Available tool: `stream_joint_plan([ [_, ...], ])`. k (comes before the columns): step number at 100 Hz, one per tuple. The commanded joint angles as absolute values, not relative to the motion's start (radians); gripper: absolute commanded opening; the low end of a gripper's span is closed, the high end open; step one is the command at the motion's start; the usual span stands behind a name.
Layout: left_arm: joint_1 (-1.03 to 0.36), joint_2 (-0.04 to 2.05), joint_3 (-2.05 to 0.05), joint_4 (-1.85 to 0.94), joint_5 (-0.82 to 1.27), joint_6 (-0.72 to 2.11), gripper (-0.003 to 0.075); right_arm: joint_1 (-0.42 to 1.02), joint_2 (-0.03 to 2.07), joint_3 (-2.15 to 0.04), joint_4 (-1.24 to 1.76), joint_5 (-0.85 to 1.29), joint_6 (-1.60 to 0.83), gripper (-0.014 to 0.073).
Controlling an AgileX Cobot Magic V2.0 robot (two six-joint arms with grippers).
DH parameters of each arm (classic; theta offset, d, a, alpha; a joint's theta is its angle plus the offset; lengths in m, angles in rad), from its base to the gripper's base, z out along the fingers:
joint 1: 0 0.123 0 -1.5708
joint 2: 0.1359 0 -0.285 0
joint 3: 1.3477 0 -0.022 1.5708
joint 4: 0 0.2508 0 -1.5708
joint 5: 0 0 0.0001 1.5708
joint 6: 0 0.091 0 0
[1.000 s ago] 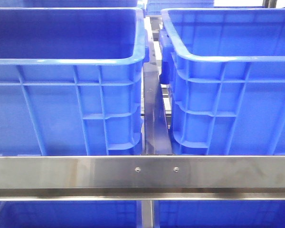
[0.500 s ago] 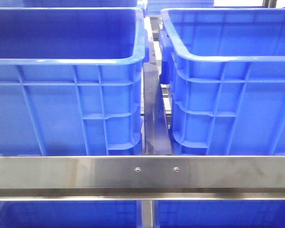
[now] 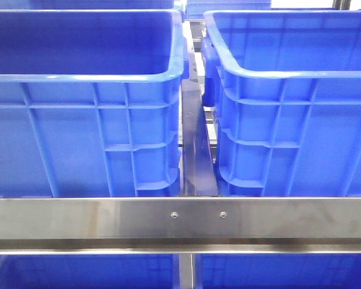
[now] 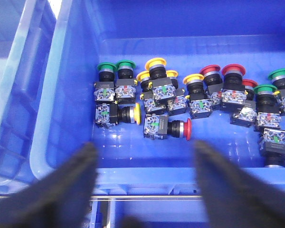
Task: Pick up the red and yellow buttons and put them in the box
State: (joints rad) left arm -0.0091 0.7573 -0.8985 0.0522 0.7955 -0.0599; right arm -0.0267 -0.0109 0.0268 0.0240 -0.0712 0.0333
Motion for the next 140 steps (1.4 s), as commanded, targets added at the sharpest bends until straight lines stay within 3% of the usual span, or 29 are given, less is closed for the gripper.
stream_joint_plan([
  [1, -0.01, 0.757, -0.935, 0.042, 0.734, -0.06, 0.0526, -0.025, -0.035, 0.008, 0.018, -0.149, 0.03, -0.0116],
  [31, -0.019, 0.835, -0.987, -0.135, 0.749, 0.065, 0.0512, -0.025, -0.035, 0.008, 0.018, -0.149, 0.03, -0.0116],
  [78, -0.273, 1.349, -1.263, -0.076, 0.755, 0.065, 0.0512, -0.025, -0.035, 0.008, 0.018, -0.149, 0.03, -0.0116],
  [109, -0.278, 1.602, -1.424, -0.064, 0.755, 0.065, 0.0512, -0.025, -0.035, 0.008, 0.018, -0.149, 0.03, -0.0116],
  [140, -0.278, 1.713, -1.436, -0.067, 0.745, 0.065, 0.0512, -0.025, -0.035, 0.008, 0.018, -0.149, 0.03, -0.0116],
])
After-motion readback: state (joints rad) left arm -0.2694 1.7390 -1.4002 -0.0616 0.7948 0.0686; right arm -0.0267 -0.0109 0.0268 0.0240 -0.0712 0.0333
